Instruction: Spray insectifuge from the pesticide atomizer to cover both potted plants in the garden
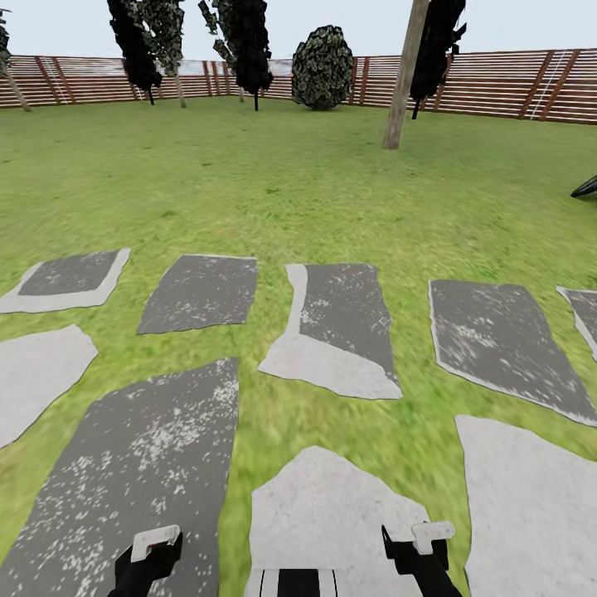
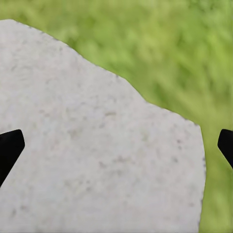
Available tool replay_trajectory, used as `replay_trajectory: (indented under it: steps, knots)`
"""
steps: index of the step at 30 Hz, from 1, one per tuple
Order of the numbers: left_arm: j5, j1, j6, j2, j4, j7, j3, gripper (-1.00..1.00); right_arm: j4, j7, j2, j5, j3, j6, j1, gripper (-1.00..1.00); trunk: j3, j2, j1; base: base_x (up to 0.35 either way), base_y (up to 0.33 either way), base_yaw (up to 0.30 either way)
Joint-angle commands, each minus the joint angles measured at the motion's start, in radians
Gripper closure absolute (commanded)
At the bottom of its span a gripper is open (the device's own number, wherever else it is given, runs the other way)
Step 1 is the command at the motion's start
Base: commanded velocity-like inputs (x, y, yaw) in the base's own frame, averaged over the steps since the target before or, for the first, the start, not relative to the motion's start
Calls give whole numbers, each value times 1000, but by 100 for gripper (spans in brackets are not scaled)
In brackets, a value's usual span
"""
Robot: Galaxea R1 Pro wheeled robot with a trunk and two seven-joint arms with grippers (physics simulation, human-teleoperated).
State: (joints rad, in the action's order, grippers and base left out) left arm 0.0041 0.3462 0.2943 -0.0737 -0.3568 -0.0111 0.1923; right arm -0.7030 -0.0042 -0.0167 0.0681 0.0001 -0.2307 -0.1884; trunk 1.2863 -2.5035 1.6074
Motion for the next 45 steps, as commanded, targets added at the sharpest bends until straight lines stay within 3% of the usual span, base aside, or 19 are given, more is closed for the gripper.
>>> replay_trajectory:
  steps: [1,6,14,20,28,33,45]
  knots:
    - [0,0,3,0,1,-1,2,-100,1,0,0,7,0,-2,0,-100,1,0,0,2,0,0]
    - [0,-1,5,0,3,-1,2,-100,2,0,0,7,0,-2,0,-100,4,0,0,0,0,0]
    - [0,-5,97,0,7,-1,3,-100,2,0,0,7,0,-2,0,-100,36,-2,4,0,0,0]
    - [0,-7,104,0,7,-1,3,-100,2,0,0,7,0,-2,0,-100,64,-4,7,0,0,0]
    - [-1,-7,106,0,7,-1,2,-100,2,0,0,7,0,-2,0,-100,76,-4,7,0,0,0]
    - [-1,-7,106,0,7,-1,2,-100,2,0,0,7,-1,-2,0,-100,98,-5,9,0,0,0]
    - [-3,-8,106,2,6,-1,2,-100,2,0,0,7,-2,-2,0,-100,98,-5,9,41,0,0]
